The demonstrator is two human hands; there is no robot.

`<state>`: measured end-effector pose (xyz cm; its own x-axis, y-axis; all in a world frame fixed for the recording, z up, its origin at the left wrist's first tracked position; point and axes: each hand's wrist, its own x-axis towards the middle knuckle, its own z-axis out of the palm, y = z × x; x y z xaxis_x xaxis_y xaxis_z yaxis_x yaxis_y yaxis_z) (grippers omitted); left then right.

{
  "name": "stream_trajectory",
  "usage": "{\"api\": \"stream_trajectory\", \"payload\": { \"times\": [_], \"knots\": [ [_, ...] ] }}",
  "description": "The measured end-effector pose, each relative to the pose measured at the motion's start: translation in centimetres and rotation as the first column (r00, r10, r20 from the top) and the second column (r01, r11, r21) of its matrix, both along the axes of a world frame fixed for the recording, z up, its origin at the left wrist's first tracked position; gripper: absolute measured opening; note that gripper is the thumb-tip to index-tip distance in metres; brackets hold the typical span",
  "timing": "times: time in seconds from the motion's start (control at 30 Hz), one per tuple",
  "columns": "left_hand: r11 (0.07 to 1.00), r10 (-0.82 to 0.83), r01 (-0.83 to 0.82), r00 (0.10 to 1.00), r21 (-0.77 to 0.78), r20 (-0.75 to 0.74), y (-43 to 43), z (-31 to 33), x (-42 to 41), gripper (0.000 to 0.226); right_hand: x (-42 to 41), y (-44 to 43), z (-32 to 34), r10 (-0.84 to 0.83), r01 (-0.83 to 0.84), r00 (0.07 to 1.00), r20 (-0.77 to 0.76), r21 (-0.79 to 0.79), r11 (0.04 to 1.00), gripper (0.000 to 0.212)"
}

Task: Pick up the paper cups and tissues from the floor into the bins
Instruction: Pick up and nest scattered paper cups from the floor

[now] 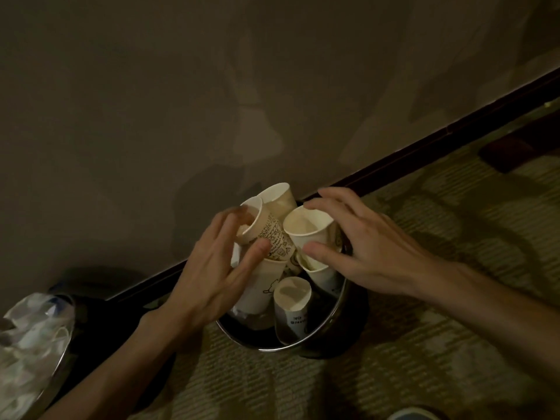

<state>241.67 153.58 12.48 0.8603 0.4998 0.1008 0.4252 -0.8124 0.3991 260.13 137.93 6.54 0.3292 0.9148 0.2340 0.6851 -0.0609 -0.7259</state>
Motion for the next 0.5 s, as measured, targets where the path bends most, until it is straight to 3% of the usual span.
{"api": "stream_trajectory", "payload": {
  "times": [0.17,0.23,0.3,0.4,0.5],
  "knots": [
    [0.978,-0.068,0.028,0.979,0.205,0.192,-1.2,2.5,2.3,0.032,1.3,-1.6,2.1,-0.076,0.073,0.994,0.077,0.031,0.997,0.047],
    [0.976,-0.159,0.125,0.968,0.178,0.195,-2.2,4.2,5.3,0.033,2.1,-3.3,3.6,-0.131,0.129,0.987,0.094,0.03,0.991,0.031],
    [0.959,-0.281,0.274,0.954,0.076,0.105,-4.1,6.1,9.2,0.04,3.1,-6.1,5.1,-0.208,0.208,0.977,0.049,0.007,0.978,0.019],
    [0.833,-0.538,0.542,0.841,0.116,-0.065,-8.3,8.6,14.8,0.034,4.4,-13.0,6.8,-0.348,0.349,0.937,0.037,-0.004,0.937,0.021],
    [0.633,-0.715,0.74,0.671,0.227,-0.194,-14.5,9.7,19.0,0.035,4.2,-22.1,7.3,-0.55,0.552,0.834,0.04,-0.067,0.831,0.03]
  ]
}}
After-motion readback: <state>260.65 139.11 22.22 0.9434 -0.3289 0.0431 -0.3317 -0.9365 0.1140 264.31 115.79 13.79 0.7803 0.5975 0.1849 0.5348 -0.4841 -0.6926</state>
